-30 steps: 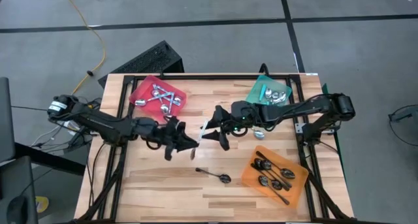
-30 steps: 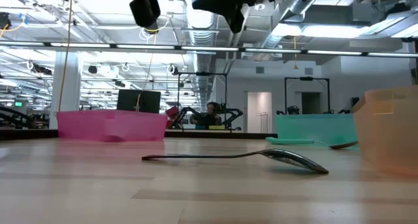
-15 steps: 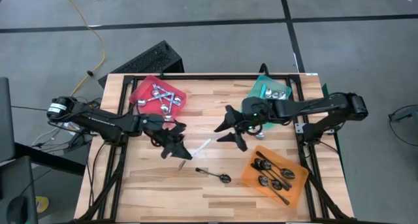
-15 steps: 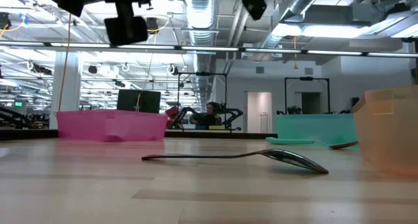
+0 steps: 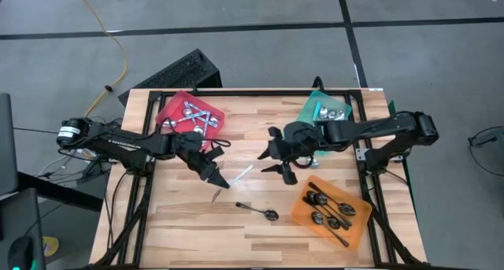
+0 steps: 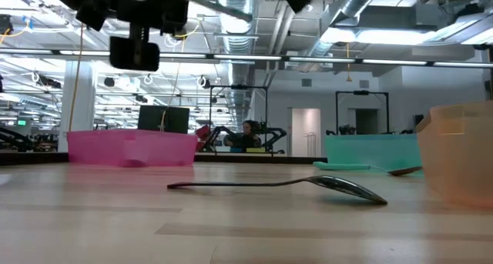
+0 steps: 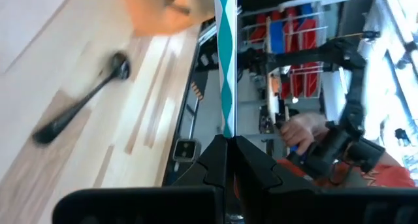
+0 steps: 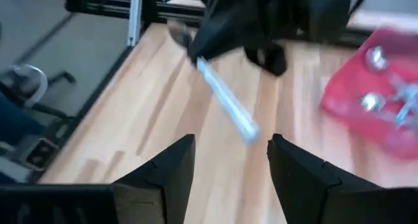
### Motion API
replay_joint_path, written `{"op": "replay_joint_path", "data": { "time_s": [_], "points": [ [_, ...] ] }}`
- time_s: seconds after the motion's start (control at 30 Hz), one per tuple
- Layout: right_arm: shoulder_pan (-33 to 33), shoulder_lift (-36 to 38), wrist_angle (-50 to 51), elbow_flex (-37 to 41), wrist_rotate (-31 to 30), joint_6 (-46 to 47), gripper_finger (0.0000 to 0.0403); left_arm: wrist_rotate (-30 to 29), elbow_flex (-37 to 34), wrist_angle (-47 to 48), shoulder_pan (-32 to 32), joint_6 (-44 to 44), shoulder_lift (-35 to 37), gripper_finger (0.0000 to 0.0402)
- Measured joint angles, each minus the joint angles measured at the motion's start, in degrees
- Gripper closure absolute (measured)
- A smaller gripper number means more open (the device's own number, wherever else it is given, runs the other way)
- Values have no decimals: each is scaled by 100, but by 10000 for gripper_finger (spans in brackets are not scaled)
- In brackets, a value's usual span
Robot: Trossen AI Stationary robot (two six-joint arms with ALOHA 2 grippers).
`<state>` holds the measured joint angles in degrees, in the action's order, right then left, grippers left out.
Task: Sort silverware by color (type)
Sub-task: Put the blue patterned spoon into the red bin
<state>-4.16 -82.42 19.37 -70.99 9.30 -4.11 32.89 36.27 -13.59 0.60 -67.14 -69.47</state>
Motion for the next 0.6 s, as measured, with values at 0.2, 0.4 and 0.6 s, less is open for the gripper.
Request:
{"op": "replay_joint_path", "data": {
  "time_s": [0.2,0.4,0.6],
  "points": [
    [-135,-706,853,-948,-171,-746,188,181,-4,172,-87,-147,0,401],
    [-186,-1495,1286,-1772,-171,-1246,188,139,-2,280,-87,-295,0,401],
    [-179,-2044,1707,-2428,-168,-1628,188,109,-2,378,-87,-292,0,401]
  ]
}}
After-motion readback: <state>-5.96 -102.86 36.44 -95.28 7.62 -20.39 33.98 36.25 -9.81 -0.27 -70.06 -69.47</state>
